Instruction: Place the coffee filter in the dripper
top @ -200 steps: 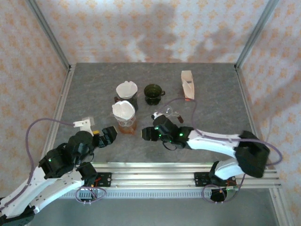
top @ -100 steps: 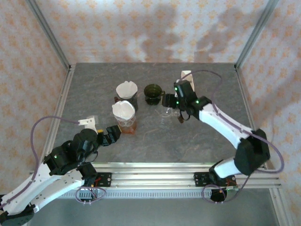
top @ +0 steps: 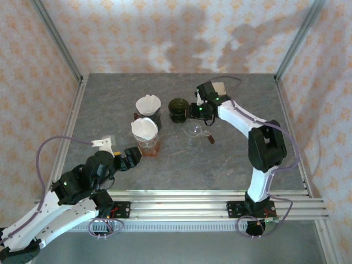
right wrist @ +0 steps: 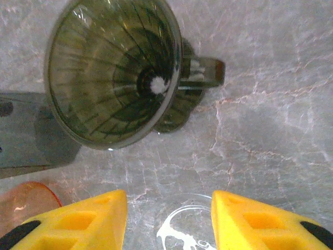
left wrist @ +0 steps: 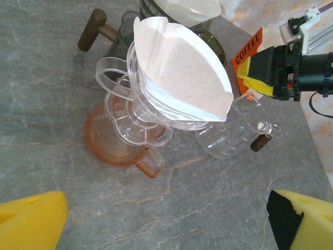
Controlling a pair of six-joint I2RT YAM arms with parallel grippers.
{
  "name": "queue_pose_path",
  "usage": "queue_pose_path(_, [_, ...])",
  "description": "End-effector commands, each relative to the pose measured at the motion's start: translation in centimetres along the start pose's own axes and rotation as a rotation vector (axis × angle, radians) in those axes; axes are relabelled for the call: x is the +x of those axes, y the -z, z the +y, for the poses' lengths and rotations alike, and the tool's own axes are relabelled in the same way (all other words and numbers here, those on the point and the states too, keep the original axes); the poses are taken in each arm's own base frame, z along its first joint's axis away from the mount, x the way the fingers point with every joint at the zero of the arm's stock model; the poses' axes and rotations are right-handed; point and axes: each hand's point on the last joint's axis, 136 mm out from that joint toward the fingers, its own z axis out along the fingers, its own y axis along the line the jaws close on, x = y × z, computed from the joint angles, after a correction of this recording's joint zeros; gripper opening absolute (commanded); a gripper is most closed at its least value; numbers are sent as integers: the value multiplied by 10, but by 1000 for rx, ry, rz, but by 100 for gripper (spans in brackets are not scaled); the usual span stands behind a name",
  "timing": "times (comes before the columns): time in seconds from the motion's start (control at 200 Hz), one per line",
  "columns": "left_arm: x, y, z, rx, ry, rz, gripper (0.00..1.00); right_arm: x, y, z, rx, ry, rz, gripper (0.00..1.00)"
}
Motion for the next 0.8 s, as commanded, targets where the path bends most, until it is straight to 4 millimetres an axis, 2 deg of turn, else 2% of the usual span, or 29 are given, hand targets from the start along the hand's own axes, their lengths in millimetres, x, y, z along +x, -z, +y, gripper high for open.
queue_pose_path(0.0, [-1, 1, 4, -7, 2, -15, 100, 12, -3, 4, -32, -15, 58, 45])
queue_pose_path(0.265, [-3, 3, 9, -19, -2, -32, 100, 41, 2, -1, -63, -85, 47, 45])
queue_pose_path(0.5, [-2, 0, 9, -24, -8, -29, 100, 74, 7, -3, -30, -136, 13, 44])
queue_pose_path(0.796, [0, -2, 11, -27, -6, -30, 100, 118, 8, 23, -11, -110, -5, 43])
